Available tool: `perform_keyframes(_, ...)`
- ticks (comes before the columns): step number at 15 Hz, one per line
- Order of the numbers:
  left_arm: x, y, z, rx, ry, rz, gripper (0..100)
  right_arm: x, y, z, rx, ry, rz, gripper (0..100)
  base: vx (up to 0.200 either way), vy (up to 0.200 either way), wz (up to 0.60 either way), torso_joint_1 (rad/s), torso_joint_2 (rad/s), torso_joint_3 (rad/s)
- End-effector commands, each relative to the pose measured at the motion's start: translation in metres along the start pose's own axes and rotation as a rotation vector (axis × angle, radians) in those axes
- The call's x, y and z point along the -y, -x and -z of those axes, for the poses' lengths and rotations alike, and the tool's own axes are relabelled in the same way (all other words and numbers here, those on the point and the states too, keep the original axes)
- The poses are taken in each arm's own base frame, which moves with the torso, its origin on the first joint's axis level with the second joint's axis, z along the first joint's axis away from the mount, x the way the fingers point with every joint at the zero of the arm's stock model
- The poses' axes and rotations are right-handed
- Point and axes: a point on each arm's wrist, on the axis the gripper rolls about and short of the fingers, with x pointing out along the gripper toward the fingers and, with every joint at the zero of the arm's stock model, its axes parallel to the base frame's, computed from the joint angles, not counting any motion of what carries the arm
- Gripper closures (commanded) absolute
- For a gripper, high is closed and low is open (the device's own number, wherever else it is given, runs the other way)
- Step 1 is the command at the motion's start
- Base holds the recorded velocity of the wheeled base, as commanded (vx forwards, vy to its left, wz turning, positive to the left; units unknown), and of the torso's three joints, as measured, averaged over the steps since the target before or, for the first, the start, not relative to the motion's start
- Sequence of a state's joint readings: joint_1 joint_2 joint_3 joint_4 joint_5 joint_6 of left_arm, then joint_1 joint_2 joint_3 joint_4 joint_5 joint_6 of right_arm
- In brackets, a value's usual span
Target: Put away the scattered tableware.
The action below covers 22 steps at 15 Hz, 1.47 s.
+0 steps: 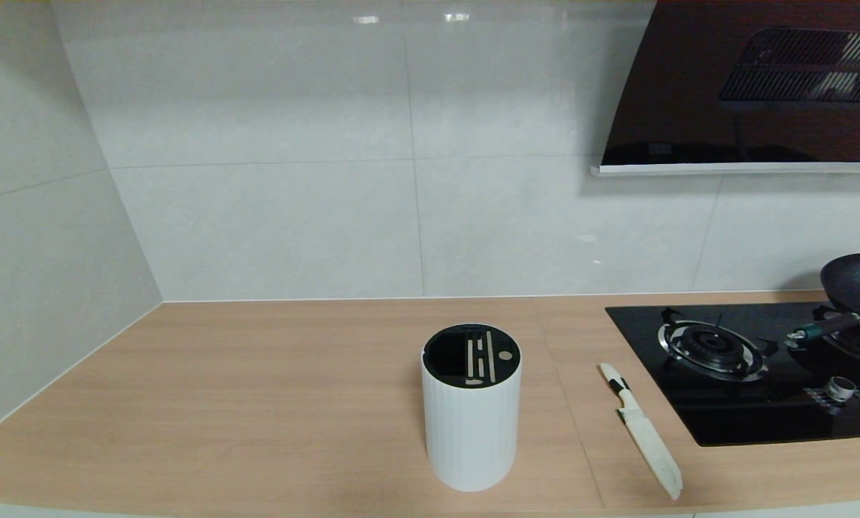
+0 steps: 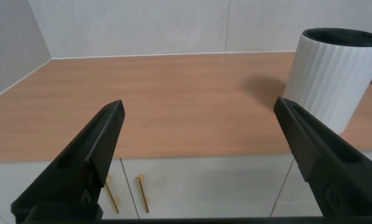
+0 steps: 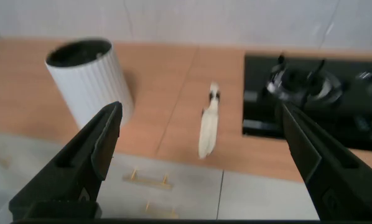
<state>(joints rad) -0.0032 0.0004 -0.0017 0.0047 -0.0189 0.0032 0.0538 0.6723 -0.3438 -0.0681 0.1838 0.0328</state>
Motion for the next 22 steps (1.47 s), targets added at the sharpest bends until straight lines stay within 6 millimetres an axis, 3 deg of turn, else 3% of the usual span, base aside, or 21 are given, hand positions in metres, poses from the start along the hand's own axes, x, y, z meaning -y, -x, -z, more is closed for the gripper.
perform_keyframes(1,0.000,0.000,0.000,0.000,0.000,-0.001,0,0.005,-0.066,-0.024,-0.221,-0.039,-0.038,0,0.000,0.000,0.00,0.000,0.00,0.000)
perform_keyframes(4,0.000,0.000,0.000,0.000,0.000,-0.001,0,0.006,-0.108,-0.036,-0.286,-0.039,-0.051,0,0.000,0.000,0.00,0.000,0.00,0.000)
perform_keyframes(6,0.000,0.000,0.000,0.000,0.000,-0.001,0,0.007,-0.143,-0.032,-0.347,-0.043,-0.063,0,0.000,0.000,0.00,0.000,0.00,0.000)
perform_keyframes(9,0.000,0.000,0.000,0.000,0.000,0.001,0,0.006,-0.202,-0.007,-0.393,-0.026,-0.053,0,0.000,0.000,0.00,0.000,0.00,0.000)
perform_keyframes(13,0.000,0.000,0.000,0.000,0.000,-0.001,0,0.013,-0.254,0.042,-0.510,-0.016,0.031,0,0.000,0.000,0.00,0.000,0.00,0.000)
perform_keyframes(16,0.000,0.000,0.000,0.000,0.000,-0.001,0,0.017,-0.284,0.078,-0.522,-0.001,0.072,0,0.000,0.000,0.00,0.000,0.00,0.000)
perform_keyframes(22,0.000,0.000,0.000,0.000,0.000,-0.001,0,0.023,-0.313,0.123,-0.519,0.016,0.142,0,0.000,0.000,0.00,0.000,0.00,0.000)
